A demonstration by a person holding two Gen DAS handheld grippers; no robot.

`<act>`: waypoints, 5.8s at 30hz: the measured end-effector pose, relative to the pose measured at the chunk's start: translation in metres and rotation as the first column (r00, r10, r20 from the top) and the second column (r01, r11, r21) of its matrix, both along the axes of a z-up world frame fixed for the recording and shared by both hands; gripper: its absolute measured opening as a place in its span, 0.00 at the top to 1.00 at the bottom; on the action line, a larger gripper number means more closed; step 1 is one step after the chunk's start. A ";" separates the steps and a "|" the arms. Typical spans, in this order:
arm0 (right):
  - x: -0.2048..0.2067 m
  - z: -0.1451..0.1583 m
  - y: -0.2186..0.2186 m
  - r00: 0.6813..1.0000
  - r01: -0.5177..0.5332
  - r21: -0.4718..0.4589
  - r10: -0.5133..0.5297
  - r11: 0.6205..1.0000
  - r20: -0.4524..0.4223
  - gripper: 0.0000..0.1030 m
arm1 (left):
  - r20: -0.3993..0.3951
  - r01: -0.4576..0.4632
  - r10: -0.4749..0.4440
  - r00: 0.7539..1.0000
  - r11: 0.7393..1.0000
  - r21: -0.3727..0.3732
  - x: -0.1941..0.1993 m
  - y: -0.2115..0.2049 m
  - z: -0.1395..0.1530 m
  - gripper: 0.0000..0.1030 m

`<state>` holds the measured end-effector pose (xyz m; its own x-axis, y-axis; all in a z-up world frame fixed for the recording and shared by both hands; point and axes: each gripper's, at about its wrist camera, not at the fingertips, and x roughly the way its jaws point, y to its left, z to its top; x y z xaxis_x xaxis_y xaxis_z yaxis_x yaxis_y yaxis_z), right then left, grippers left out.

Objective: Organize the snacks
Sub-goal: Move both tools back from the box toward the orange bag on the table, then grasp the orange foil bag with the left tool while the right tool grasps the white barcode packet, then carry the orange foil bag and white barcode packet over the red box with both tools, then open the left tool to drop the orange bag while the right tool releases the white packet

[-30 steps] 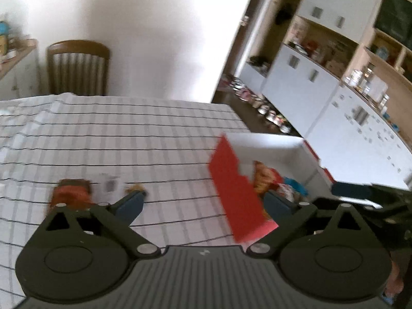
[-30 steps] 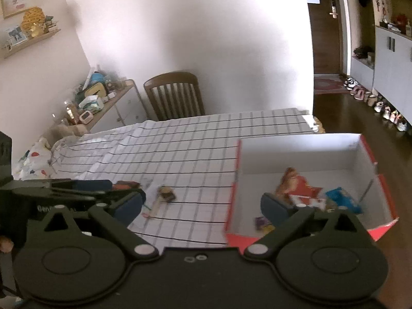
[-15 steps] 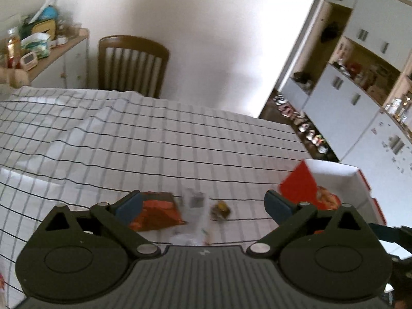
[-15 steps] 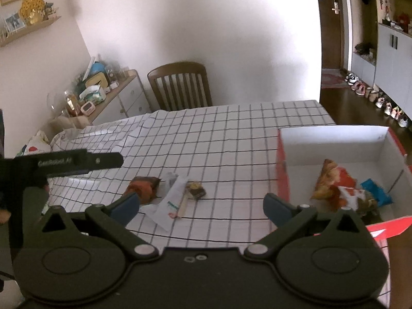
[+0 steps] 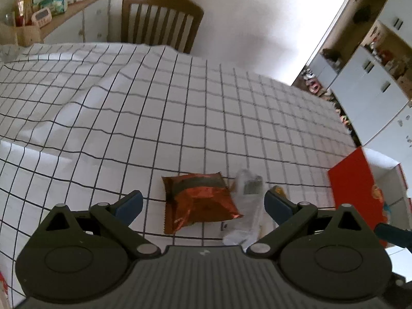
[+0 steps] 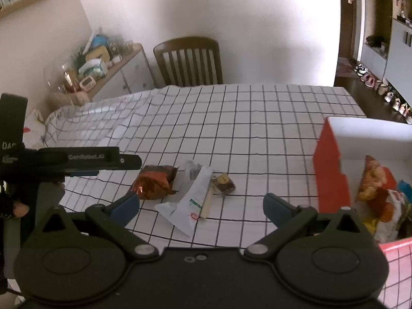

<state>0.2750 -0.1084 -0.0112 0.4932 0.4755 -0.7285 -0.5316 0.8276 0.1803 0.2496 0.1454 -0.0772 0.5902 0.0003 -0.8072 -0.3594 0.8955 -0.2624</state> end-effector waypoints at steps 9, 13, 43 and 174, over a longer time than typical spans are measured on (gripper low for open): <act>0.023 -0.038 0.043 0.999 -0.028 -0.110 0.026 0.994 -0.022 0.08 | -0.091 -0.019 0.014 0.996 0.999 -0.048 0.032 0.008 -0.033 0.02; 0.040 -0.057 0.057 0.999 -0.013 -0.163 0.006 0.986 -0.047 0.20 | -0.132 -0.041 0.033 0.991 0.997 -0.060 0.045 0.012 -0.047 0.02; 0.062 -0.098 0.111 0.998 -0.008 -0.250 -0.006 0.968 -0.057 0.86 | -0.121 -0.080 0.071 0.990 0.994 -0.069 0.043 0.008 -0.065 0.37; 0.181 -0.033 -0.278 0.980 0.187 -0.160 -0.194 0.969 -0.031 0.92 | -0.128 0.320 -0.311 0.942 0.946 0.056 0.118 -0.382 0.003 0.31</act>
